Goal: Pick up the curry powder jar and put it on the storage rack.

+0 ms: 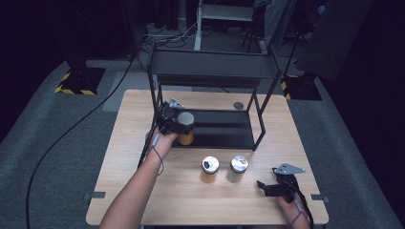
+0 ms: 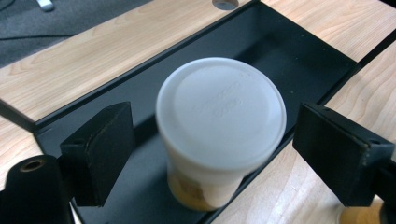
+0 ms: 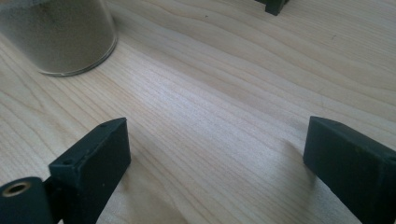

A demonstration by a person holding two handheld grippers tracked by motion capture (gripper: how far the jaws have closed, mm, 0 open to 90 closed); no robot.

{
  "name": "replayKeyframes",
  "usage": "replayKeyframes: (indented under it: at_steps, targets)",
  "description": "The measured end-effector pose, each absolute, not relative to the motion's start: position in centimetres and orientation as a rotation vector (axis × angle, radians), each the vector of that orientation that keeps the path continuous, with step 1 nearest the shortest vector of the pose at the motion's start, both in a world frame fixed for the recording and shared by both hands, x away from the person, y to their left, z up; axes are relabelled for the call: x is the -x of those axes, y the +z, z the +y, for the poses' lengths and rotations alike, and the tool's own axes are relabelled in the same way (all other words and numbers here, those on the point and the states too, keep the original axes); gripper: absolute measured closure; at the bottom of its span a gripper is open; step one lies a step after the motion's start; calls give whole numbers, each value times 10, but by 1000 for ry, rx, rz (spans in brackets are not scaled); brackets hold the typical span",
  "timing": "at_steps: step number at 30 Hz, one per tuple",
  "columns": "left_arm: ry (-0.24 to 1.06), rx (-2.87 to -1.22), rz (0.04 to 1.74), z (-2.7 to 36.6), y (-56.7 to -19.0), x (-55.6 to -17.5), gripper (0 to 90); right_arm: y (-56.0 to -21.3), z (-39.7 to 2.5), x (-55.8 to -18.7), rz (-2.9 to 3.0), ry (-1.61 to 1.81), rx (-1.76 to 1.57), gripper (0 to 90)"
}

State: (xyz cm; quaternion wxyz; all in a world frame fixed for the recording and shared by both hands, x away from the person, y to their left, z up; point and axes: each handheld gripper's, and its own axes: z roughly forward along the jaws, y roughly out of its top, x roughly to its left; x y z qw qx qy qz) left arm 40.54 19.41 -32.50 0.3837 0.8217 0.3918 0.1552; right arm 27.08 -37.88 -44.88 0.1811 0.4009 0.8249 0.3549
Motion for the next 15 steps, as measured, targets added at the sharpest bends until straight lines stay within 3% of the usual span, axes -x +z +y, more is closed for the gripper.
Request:
replayKeyframes:
  at_steps: [15]
  targets:
    - [462,-2063,947,224,-320,-337,117,-449,-379,-271,2330,1003,-1133,72]
